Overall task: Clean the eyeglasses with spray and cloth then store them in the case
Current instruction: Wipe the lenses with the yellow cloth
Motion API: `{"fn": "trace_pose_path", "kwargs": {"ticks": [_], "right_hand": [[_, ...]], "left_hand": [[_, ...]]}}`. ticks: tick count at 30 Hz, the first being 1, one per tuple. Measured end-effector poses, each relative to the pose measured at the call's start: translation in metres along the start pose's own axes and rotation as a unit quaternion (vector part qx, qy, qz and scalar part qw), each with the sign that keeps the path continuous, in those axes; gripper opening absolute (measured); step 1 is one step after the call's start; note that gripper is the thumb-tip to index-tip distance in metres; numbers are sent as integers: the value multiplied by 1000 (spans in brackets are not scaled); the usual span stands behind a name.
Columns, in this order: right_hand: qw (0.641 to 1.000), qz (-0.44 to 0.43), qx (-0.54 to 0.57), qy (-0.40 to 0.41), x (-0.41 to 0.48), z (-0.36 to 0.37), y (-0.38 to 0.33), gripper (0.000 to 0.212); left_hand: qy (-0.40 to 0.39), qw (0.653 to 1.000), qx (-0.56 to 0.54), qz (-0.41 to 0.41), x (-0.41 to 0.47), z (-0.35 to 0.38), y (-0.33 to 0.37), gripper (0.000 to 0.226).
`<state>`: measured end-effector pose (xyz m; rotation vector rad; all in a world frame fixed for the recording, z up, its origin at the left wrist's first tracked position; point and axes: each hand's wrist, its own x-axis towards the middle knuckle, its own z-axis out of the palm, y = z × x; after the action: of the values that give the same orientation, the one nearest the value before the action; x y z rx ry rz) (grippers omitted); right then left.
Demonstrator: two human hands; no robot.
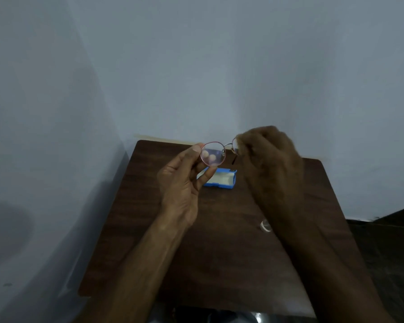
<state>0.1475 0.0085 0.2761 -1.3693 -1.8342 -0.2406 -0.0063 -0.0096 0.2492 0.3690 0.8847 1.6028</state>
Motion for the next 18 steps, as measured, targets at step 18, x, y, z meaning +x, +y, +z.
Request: {"fn": "trace_pose_path", "kwargs": {"ticks": [18], "right_hand": [[999,-13,48,-14,-9,6,-16,6]], "left_hand": [[-3,998,36,47,0,-2,-4,15]]}}
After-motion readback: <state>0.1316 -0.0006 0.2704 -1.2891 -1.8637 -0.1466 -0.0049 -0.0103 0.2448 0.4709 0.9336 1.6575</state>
